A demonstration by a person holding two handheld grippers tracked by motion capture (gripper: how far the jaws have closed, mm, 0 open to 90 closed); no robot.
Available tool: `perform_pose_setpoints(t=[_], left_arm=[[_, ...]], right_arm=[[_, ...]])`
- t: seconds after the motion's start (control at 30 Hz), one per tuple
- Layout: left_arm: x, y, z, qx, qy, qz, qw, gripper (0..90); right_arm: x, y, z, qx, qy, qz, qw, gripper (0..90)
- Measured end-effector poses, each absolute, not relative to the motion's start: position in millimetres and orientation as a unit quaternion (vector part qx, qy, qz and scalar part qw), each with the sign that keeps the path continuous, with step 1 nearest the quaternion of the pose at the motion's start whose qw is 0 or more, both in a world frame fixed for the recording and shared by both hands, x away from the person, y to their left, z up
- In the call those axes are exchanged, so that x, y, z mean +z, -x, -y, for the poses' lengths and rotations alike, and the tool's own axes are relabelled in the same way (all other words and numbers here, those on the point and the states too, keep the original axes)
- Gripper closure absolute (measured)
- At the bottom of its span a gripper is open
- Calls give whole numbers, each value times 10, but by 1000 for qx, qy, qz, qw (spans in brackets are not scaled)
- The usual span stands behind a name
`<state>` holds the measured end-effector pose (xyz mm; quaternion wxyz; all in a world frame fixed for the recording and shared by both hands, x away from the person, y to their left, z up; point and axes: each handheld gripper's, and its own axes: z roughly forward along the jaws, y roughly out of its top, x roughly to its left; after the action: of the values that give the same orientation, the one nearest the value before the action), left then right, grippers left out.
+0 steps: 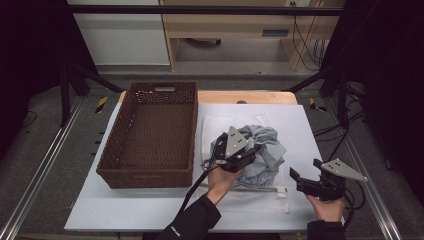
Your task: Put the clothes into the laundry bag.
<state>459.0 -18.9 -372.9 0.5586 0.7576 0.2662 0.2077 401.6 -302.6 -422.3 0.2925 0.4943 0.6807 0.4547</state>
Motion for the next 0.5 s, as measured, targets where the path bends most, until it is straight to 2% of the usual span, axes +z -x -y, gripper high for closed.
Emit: perform_pose_setpoints(t=[0.23,0.33,0.5], left_arm=[[-4080,-4644,257,172,-792,-284,513,550],[-4235,-4640,313,155,-816,-271,486,451],[-4199,-4592,280,150,-817,-275,484,354]], right_arm=[[-4242,-4026,3014,454,-495,-682,289,97],[-4246,-4026,3011,453,-496,-682,289,92],[-4240,-4023,3019,455,-497,-679,291,86]])
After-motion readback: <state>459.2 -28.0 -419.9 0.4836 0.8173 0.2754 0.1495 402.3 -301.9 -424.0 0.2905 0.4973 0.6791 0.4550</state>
